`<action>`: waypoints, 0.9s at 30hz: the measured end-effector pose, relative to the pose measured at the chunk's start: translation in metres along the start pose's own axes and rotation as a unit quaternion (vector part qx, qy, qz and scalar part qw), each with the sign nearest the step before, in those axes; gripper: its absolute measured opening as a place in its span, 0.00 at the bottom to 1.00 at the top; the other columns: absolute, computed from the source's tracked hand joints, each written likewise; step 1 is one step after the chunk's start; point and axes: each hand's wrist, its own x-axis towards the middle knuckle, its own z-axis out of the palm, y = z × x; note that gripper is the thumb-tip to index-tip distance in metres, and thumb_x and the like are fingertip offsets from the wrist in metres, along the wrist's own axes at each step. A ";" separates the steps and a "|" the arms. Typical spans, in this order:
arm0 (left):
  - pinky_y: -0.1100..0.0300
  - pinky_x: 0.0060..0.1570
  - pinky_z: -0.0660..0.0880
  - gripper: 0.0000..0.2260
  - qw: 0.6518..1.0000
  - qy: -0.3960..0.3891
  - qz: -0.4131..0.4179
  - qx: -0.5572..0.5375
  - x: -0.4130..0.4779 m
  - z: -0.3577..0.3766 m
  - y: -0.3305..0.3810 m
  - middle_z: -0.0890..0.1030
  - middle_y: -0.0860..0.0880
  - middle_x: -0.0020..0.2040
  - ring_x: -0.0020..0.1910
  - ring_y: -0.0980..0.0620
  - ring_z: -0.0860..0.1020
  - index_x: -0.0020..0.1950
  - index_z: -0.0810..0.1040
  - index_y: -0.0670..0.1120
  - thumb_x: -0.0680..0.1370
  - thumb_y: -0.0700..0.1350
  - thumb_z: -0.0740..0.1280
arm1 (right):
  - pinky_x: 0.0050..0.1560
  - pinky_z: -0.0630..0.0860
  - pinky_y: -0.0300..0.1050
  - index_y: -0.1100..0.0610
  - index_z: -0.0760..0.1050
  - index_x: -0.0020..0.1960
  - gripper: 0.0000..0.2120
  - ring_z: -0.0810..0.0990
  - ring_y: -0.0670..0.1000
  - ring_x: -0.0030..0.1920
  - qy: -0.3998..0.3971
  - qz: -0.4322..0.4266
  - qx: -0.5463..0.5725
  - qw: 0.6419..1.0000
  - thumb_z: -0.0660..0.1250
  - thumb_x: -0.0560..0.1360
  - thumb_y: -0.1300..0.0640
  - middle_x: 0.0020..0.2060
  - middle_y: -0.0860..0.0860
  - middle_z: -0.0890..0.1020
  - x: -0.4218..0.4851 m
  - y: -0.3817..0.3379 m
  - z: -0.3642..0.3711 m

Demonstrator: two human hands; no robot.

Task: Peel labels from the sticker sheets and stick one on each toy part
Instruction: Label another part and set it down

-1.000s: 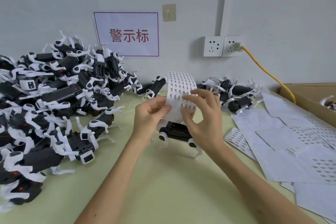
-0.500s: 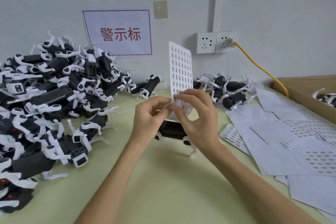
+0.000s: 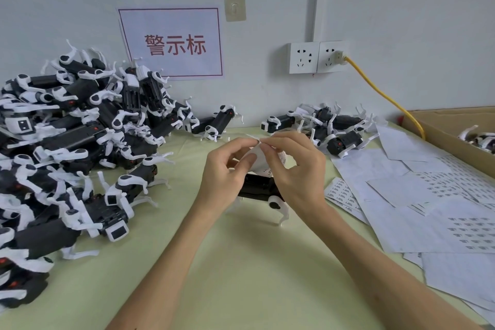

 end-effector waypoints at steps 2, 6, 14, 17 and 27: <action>0.67 0.43 0.72 0.20 1.000 -0.001 0.001 0.005 0.000 0.001 0.000 0.80 0.67 0.38 0.39 0.62 0.75 0.51 0.79 0.57 0.79 0.30 0.68 | 0.47 0.73 0.35 0.59 0.85 0.47 0.03 0.80 0.46 0.44 -0.005 0.006 0.002 1.000 0.73 0.76 0.64 0.43 0.49 0.84 0.000 0.000 0.000; 0.66 0.43 0.72 0.15 1.000 0.002 0.008 0.007 -0.001 0.000 0.000 0.80 0.66 0.39 0.40 0.61 0.76 0.52 0.80 0.59 0.78 0.37 0.68 | 0.46 0.69 0.29 0.59 0.85 0.48 0.04 0.78 0.41 0.43 -0.003 0.029 0.014 0.999 0.72 0.76 0.66 0.43 0.48 0.84 0.001 -0.002 -0.001; 0.59 0.34 0.77 0.17 0.992 0.086 -0.071 -0.055 0.006 -0.007 -0.013 0.81 0.52 0.43 0.38 0.55 0.80 0.64 0.79 0.52 0.80 0.33 0.67 | 0.46 0.80 0.43 0.58 0.85 0.52 0.07 0.82 0.48 0.40 0.018 0.076 0.046 0.996 0.72 0.77 0.65 0.41 0.47 0.86 0.002 -0.004 -0.002; 0.67 0.45 0.76 0.22 0.980 0.148 -0.131 -0.017 0.005 -0.009 -0.019 0.80 0.53 0.55 0.46 0.60 0.80 0.67 0.73 0.55 0.78 0.35 0.70 | 0.47 0.80 0.43 0.57 0.84 0.55 0.09 0.82 0.47 0.40 0.002 0.081 0.052 0.995 0.73 0.77 0.66 0.42 0.46 0.86 0.001 -0.005 -0.002; 0.61 0.47 0.78 0.05 0.998 0.020 -0.066 -0.009 0.001 -0.005 -0.006 0.85 0.56 0.47 0.46 0.53 0.83 0.53 0.84 0.52 0.80 0.45 0.70 | 0.50 0.77 0.33 0.54 0.82 0.59 0.16 0.83 0.43 0.45 -0.061 0.063 0.053 0.995 0.71 0.75 0.68 0.45 0.36 0.84 -0.003 -0.003 0.002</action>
